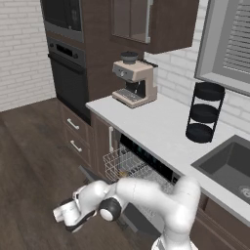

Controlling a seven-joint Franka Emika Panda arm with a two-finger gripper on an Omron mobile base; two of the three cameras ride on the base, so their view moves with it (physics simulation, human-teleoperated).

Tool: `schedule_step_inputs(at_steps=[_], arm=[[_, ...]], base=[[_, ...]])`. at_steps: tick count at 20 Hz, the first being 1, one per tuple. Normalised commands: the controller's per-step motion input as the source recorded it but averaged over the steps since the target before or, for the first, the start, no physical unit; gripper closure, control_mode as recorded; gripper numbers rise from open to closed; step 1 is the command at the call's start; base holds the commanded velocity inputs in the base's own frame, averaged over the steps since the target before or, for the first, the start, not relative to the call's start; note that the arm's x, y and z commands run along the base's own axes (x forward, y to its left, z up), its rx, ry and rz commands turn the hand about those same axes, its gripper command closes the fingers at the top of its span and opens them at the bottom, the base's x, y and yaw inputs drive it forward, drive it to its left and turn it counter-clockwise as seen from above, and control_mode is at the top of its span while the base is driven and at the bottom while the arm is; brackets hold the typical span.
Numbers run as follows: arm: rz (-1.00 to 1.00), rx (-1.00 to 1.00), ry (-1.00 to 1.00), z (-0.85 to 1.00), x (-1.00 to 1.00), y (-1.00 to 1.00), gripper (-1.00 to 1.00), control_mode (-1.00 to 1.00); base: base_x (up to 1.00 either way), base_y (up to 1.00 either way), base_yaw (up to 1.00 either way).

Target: Pick up the cup and bowl from the counter, place them in the dishwasher, and close the dishwasher door.

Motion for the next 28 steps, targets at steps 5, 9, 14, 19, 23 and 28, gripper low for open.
schedule_step_inputs(at_steps=[5, 9, 14, 19, 23, 28], arm=[[0.00, -0.06, 0.39, -0.73, 0.38, 0.10, -1.00, -1.00], [0.00, -0.09, 0.37, -0.78, 0.41, 0.07, -1.00, -1.00], [-0.07, -0.20, 0.11, -0.52, 0.44, -0.10, -1.00, -1.00], [-0.23, -0.33, 0.00, -0.17, 0.51, -0.63, -1.00, -1.00], [-0.27, -0.31, 0.00, -0.01, 0.53, -0.94, -1.00, -1.00], [-0.33, -0.28, 0.00, 0.00, 0.59, -1.00, -1.00, -1.00]], base=[[0.00, 0.00, 0.00], [0.00, 0.00, 0.00], [0.00, 0.00, 0.00], [0.00, 0.00, 0.00], [0.00, 0.00, 0.00], [0.00, 0.00, 0.00]])
